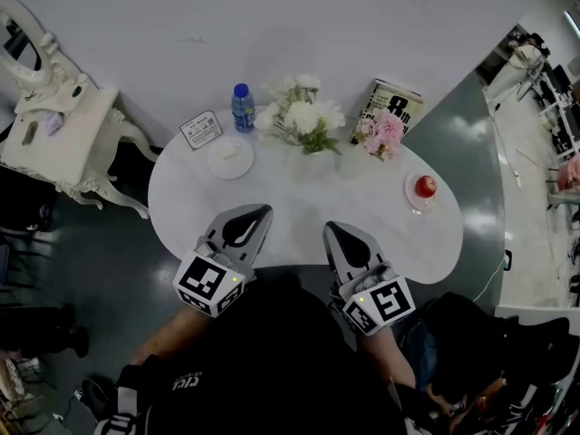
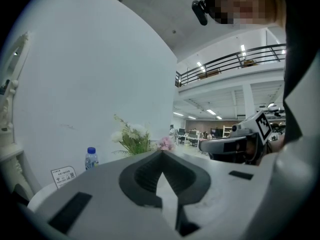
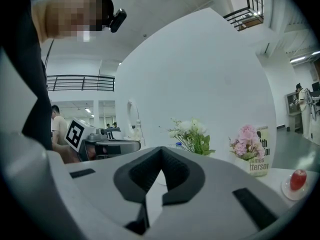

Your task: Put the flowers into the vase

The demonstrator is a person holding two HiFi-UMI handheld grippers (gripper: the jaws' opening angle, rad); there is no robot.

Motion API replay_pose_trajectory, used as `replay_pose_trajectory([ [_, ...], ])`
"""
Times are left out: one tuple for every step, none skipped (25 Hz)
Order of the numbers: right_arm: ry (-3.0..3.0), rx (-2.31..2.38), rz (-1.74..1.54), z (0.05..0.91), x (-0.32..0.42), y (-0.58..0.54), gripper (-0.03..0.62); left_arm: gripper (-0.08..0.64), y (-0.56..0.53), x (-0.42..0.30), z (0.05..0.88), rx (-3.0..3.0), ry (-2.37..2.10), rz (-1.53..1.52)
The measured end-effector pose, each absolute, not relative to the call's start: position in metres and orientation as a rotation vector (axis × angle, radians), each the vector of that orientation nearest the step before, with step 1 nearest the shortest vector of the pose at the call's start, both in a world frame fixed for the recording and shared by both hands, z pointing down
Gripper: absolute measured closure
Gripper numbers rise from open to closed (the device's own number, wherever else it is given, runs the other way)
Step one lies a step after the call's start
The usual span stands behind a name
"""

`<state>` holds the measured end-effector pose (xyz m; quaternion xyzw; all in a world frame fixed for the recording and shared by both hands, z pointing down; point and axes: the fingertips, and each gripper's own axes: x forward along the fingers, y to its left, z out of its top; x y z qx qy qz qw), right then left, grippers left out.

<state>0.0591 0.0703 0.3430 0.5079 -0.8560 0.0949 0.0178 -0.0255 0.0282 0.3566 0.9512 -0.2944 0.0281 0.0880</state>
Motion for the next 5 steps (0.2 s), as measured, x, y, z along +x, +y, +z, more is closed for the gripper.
replay_pose_trajectory([
  [-2.66, 1.577, 0.295, 0.3431, 0.0596, 0.0696, 0.568, 0.549, 0.0278, -0.0251, 0.3574, 2.829, -0.875, 0.084],
  [-2.66, 1.577, 0.296, 0.3433, 0.06, 0.0687, 0.568, 0.549, 0.027, -0.0249, 0.3583, 2.824, -0.874, 0.085],
  [-2.66, 1.576, 0.298, 0.3436, 0.0602, 0.0678, 0.568, 0.549, 0.0262, -0.0249, 0.3593, 2.82, -0.875, 0.086],
  [-2.66, 1.576, 0.3, 0.344, 0.0603, 0.067, 0.568, 0.549, 0.0254, -0.0251, 0.3603, 2.815, -0.876, 0.087],
  [-2.66, 1.575, 0.303, 0.3444, 0.0603, 0.0663, 0.568, 0.549, 0.0247, -0.0254, 0.3612, 2.811, -0.877, 0.089],
])
